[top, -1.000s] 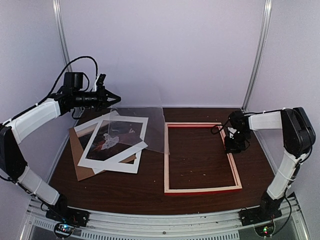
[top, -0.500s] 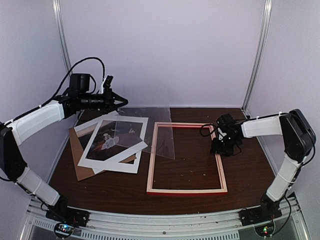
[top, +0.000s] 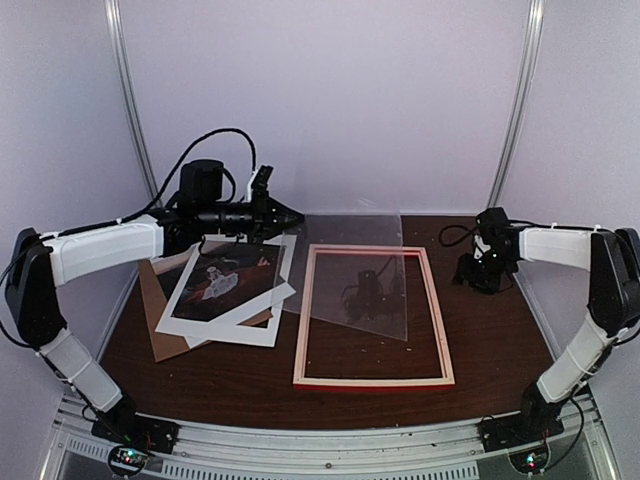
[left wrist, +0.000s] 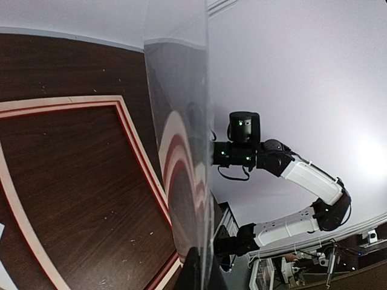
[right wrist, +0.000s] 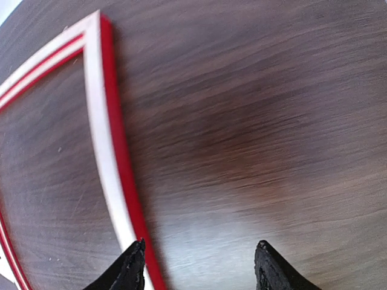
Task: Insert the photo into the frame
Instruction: Place the glass panel in the frame body.
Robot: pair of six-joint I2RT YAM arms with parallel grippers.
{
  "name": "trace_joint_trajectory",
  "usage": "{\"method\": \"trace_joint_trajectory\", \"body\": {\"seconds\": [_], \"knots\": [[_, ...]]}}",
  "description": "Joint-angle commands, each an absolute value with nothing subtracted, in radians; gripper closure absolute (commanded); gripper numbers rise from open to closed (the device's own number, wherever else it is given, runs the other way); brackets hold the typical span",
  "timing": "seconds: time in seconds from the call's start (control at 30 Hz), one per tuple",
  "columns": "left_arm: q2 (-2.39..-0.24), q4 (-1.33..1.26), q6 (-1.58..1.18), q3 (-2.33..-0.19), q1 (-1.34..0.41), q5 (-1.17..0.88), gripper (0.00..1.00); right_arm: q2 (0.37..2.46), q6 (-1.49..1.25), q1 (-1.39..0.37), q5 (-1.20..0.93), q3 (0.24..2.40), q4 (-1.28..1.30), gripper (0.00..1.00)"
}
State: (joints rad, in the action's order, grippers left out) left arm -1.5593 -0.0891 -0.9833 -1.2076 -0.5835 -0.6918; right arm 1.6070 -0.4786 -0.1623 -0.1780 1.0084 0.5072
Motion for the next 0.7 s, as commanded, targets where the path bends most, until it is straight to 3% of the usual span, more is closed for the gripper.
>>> {"method": "trace_joint_trajectory", "body": {"seconds": [0.0, 0.4, 0.67], "knots": [[-1.639, -0.309, -1.095, -1.253, -0.650, -0.696, 1.00, 1.556, -0.403, -0.078, -0.135, 1.049, 0.577, 0.39], [-1.890, -0.586, -1.254, -1.276, -0.787, -0.653, 1.00, 1.528, -0.346, -0.013, -0.156, 1.085, 0.601, 0.38], [-1.948, -0.420, -1.182, -1.230, -0.798, -0.531, 1.00, 1.536, -0.341, -0.012, -0.208, 1.068, 0.577, 0.38]]}}
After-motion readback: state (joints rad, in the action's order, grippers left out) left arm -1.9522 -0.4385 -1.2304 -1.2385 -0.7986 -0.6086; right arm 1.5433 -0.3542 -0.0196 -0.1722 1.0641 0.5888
